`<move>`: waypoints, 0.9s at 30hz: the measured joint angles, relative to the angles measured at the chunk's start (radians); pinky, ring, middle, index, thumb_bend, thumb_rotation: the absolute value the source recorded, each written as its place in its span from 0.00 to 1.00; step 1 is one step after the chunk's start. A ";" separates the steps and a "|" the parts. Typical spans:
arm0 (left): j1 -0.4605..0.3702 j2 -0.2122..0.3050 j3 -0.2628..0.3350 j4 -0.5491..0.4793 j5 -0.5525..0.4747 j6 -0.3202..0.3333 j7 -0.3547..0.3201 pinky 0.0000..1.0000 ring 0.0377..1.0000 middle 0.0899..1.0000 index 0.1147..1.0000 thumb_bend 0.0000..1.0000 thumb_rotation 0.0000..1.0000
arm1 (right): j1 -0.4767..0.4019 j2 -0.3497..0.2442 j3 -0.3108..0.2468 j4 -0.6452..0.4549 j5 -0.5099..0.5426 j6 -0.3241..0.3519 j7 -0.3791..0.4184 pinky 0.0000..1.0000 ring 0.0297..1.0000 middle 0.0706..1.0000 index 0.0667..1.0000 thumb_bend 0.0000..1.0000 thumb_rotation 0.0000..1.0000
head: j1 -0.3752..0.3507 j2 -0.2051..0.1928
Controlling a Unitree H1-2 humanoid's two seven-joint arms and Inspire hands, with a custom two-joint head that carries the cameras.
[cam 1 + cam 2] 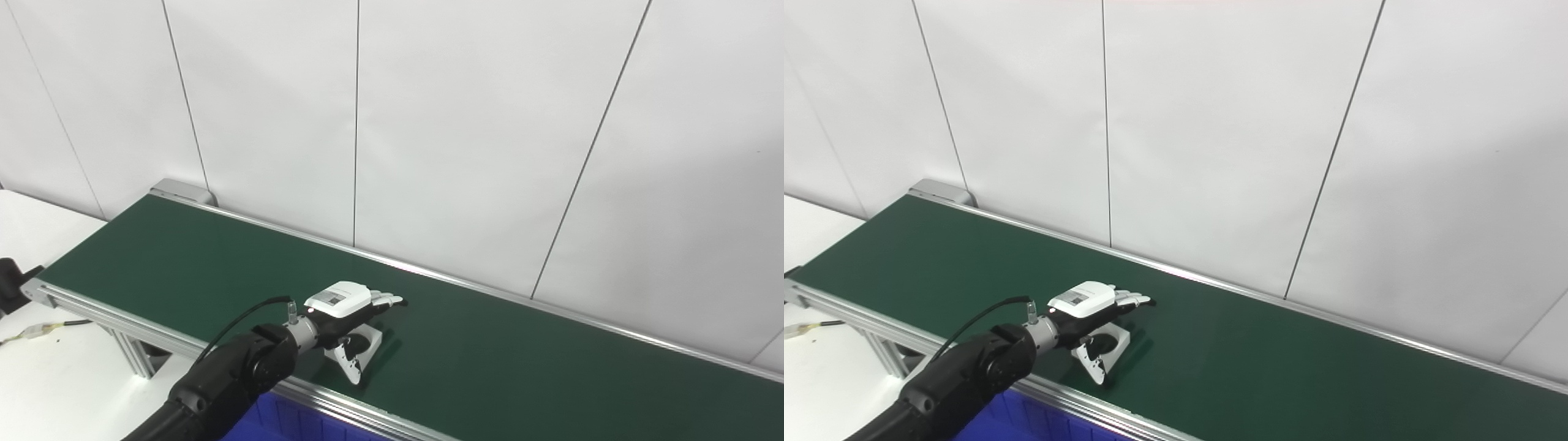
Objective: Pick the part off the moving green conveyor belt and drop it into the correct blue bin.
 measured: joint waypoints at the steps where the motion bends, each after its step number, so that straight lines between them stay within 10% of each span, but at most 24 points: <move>1: -0.003 -0.001 -0.007 0.000 0.011 0.000 0.006 0.97 0.93 0.92 0.92 0.61 0.00 | 0.000 0.000 -0.001 -0.002 0.001 0.000 0.000 0.94 0.92 0.93 1.00 0.82 0.59 | 0.000 0.000; 9: -0.020 -0.009 -0.021 0.007 0.033 0.013 0.015 0.93 0.91 0.90 0.90 0.61 0.00 | 0.002 0.000 -0.002 -0.017 0.003 0.000 0.001 0.94 0.93 0.93 1.00 0.82 0.60 | 0.014 0.012; 13: -0.033 -0.009 -0.012 -0.022 0.022 0.127 -0.095 0.81 0.87 0.89 0.87 0.65 0.00 | 0.002 0.000 -0.004 -0.019 0.008 0.000 0.001 0.94 0.93 0.93 1.00 0.81 0.60 | 0.014 0.015; 17: -0.033 -0.016 -0.012 -0.030 -0.004 0.167 -0.130 0.49 0.57 0.72 0.73 0.62 0.00 | 0.004 0.000 -0.006 -0.023 0.009 0.000 0.001 0.94 0.93 0.93 1.00 0.78 0.59 | 0.012 0.024; 21: -0.036 -0.033 -0.009 -0.023 -0.012 0.173 -0.105 0.46 0.41 0.48 0.51 0.51 0.00 | 0.007 0.000 -0.010 -0.030 0.008 0.000 0.001 0.92 0.92 0.93 1.00 0.78 0.60 | 0.014 0.026; 27: -0.055 -0.055 -0.028 -0.006 -0.015 0.186 -0.106 0.42 0.38 0.43 0.47 0.50 0.00 | 0.016 0.000 -0.013 -0.032 0.001 0.000 0.001 0.92 0.91 0.93 1.00 0.78 0.61 | 0.014 0.031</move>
